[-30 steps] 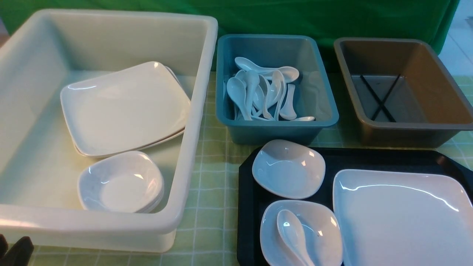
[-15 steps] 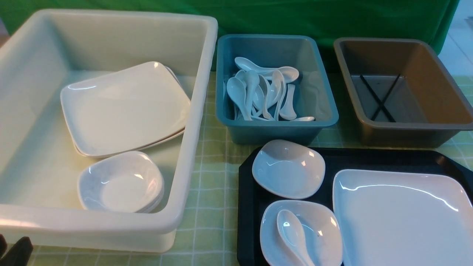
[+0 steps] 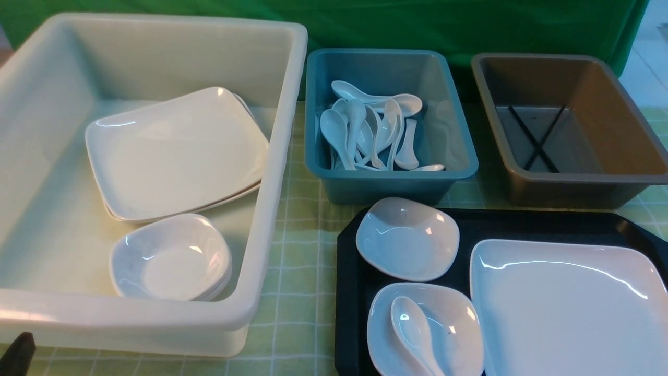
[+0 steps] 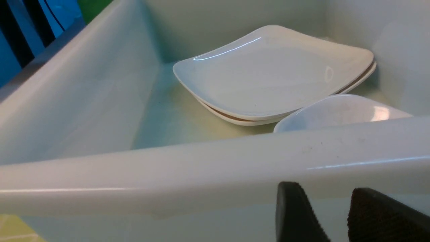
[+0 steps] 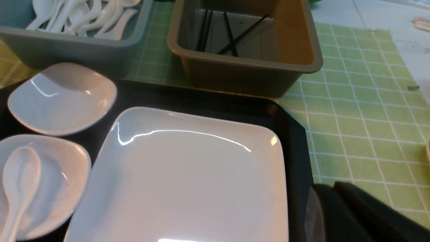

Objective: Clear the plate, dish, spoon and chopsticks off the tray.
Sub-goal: Use the left arm to grab a soup spoon from the plate

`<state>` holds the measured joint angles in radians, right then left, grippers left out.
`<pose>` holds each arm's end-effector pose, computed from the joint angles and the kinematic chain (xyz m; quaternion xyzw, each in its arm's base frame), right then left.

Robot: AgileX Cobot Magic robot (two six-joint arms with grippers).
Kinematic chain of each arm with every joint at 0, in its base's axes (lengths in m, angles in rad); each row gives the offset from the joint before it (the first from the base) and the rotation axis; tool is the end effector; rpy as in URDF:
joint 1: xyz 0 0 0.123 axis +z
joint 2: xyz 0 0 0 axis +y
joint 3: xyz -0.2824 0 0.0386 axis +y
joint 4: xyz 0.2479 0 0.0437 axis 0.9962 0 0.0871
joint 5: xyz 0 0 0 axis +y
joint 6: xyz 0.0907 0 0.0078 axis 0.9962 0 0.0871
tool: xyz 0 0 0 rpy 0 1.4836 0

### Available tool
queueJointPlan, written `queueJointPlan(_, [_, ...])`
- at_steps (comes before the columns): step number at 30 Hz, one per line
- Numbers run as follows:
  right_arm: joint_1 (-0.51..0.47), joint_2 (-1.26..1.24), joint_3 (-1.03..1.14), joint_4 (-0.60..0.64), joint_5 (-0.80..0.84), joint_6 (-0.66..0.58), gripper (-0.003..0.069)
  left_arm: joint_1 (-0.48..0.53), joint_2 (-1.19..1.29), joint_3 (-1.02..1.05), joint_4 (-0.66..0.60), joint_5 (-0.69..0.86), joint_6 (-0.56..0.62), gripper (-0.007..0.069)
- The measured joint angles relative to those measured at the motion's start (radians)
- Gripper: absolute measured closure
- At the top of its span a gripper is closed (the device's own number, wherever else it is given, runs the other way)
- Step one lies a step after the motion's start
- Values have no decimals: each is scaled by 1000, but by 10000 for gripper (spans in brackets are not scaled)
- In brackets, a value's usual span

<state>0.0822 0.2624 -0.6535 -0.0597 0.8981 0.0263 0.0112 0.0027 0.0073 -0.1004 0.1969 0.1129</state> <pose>0.0331 -0.0015 0.3313 -0.0263 0.8381 -0.0002 0.5448 0.0564 -0.0012 0.1927 0.0077 0.7478 0.0012 0.6639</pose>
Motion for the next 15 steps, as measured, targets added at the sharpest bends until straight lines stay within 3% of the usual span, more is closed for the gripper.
queueJointPlan(4, [0, 7, 0, 0, -20, 5, 638, 0, 0, 0, -484, -29, -247, 400])
queueJointPlan(6, [0, 11, 0, 0, -21, 5, 637, 0, 0, 0, -581, -34, -288, 400])
queueJointPlan(7, [0, 22, 0, 0, -25, 5, 633, 0, 0, 0, -697, -39, -315, 400])
queueJointPlan(15, [0, 43, 0, 0, -26, 5, 617, 0, -1, 0, -797, -111, -366, 400])
